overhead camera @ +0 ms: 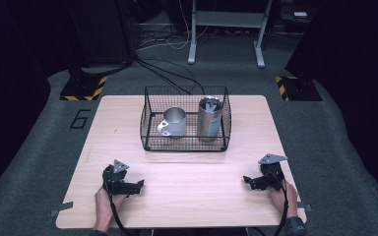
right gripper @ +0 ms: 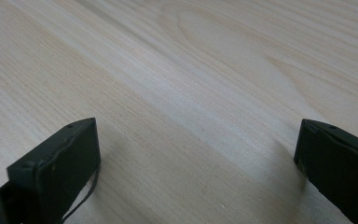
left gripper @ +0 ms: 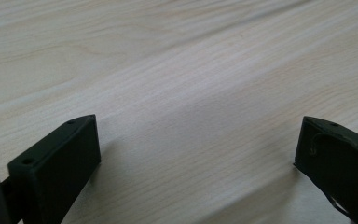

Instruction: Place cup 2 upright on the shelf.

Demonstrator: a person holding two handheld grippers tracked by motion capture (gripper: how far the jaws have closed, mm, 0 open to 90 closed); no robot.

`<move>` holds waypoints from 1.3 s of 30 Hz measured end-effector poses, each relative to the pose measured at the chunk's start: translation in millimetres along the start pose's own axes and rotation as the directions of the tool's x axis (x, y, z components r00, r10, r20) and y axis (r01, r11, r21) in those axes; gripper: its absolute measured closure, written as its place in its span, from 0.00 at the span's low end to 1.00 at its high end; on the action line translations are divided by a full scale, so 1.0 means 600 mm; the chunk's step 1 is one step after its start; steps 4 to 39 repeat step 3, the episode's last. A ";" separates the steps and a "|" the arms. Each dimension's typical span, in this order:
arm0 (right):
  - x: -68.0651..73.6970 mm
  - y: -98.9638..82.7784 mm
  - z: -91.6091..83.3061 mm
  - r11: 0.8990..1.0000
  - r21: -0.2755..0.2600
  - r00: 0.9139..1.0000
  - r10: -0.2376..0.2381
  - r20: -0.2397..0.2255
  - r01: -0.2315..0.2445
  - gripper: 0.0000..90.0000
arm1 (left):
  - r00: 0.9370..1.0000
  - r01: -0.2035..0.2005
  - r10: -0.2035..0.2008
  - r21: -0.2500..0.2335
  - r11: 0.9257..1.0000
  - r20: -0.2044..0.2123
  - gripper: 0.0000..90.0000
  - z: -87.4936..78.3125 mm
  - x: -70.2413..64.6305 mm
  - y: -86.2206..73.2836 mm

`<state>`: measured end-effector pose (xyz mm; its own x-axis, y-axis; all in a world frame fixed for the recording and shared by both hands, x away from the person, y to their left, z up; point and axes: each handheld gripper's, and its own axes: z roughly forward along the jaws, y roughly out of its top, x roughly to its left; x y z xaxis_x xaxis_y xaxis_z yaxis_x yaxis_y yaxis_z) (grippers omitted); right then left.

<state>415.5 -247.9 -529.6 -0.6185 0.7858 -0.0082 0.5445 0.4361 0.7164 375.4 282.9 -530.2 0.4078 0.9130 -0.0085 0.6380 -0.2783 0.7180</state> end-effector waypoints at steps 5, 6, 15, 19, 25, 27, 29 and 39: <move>0.000 0.000 0.000 1.000 0.002 1.000 0.001 -0.001 -0.001 0.00 | 1.000 0.009 -0.009 -0.014 1.000 -0.014 0.00 0.002 0.000 -0.002; 0.000 0.000 0.000 1.000 0.002 1.000 0.001 -0.001 -0.001 0.00 | 1.000 0.009 -0.009 -0.014 1.000 -0.014 0.00 0.002 0.000 -0.002; 0.000 0.000 0.000 1.000 0.002 1.000 0.001 -0.001 -0.001 0.00 | 1.000 0.009 -0.009 -0.014 1.000 -0.014 0.00 0.002 0.000 -0.002; 0.000 0.000 0.000 1.000 0.002 1.000 0.001 -0.001 -0.001 0.00 | 1.000 0.009 -0.009 -0.014 1.000 -0.014 0.00 0.002 0.000 -0.002; 0.000 0.000 0.000 1.000 0.002 1.000 0.001 -0.001 -0.001 0.00 | 1.000 0.009 -0.009 -0.014 1.000 -0.014 0.00 0.002 0.000 -0.002; 0.000 0.000 0.000 1.000 0.002 1.000 0.001 -0.001 -0.001 0.00 | 1.000 0.009 -0.009 -0.014 1.000 -0.014 0.00 0.002 0.000 -0.002; 0.000 0.000 0.000 1.000 0.002 1.000 0.001 -0.001 -0.001 0.00 | 1.000 0.009 -0.009 -0.014 1.000 -0.014 0.00 0.002 0.000 -0.002; 0.000 0.000 0.000 1.000 0.002 1.000 0.001 -0.001 -0.001 0.00 | 1.000 0.009 -0.009 -0.014 1.000 -0.014 0.00 0.002 0.000 -0.002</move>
